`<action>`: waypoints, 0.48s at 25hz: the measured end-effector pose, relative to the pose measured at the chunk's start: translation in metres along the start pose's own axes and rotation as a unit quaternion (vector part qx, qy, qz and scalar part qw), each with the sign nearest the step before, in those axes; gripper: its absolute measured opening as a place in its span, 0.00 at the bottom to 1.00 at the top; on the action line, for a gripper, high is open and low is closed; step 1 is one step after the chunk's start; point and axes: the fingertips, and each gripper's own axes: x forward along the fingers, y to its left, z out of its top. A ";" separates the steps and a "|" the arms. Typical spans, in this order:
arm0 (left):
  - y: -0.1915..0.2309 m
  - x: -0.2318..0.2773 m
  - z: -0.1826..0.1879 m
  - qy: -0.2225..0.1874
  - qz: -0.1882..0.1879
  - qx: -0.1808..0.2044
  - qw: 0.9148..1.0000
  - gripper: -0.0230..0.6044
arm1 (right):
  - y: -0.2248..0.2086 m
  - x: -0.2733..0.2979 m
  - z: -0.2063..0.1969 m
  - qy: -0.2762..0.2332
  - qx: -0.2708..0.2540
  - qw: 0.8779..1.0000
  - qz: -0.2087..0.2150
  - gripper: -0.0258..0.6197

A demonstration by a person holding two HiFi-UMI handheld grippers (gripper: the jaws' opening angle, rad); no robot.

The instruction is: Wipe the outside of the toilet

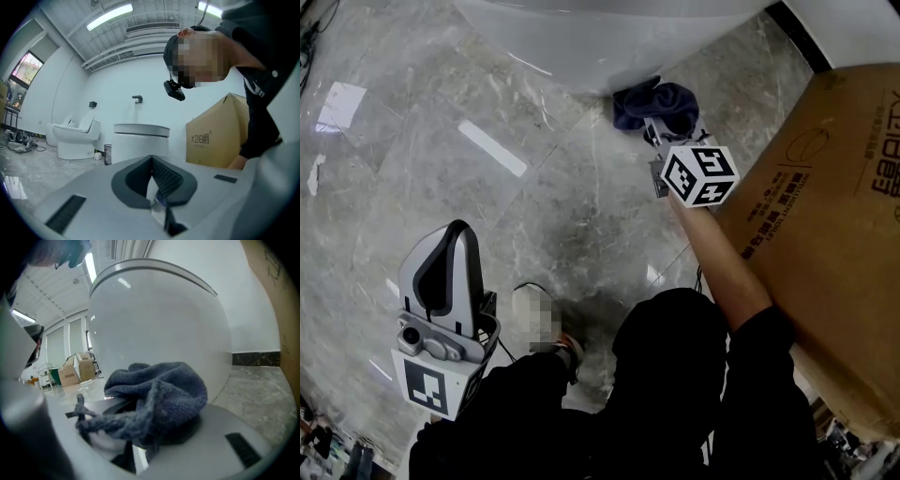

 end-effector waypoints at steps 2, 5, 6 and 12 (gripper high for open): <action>-0.003 0.002 0.001 -0.002 -0.005 0.001 1.000 0.05 | 0.006 -0.017 0.023 -0.020 -0.006 1.000 0.005 0.19; -0.007 0.005 0.003 -0.006 -0.008 0.001 1.000 0.05 | 0.016 -0.041 0.067 -0.050 -0.037 0.998 0.015 0.19; -0.007 0.005 0.003 -0.006 -0.007 0.001 1.000 0.05 | 0.019 -0.049 0.082 -0.060 -0.039 0.997 0.017 0.19; -0.011 0.006 0.006 -0.009 -0.008 0.001 1.000 0.05 | 0.040 -0.097 0.178 -0.137 -0.042 0.989 0.023 0.19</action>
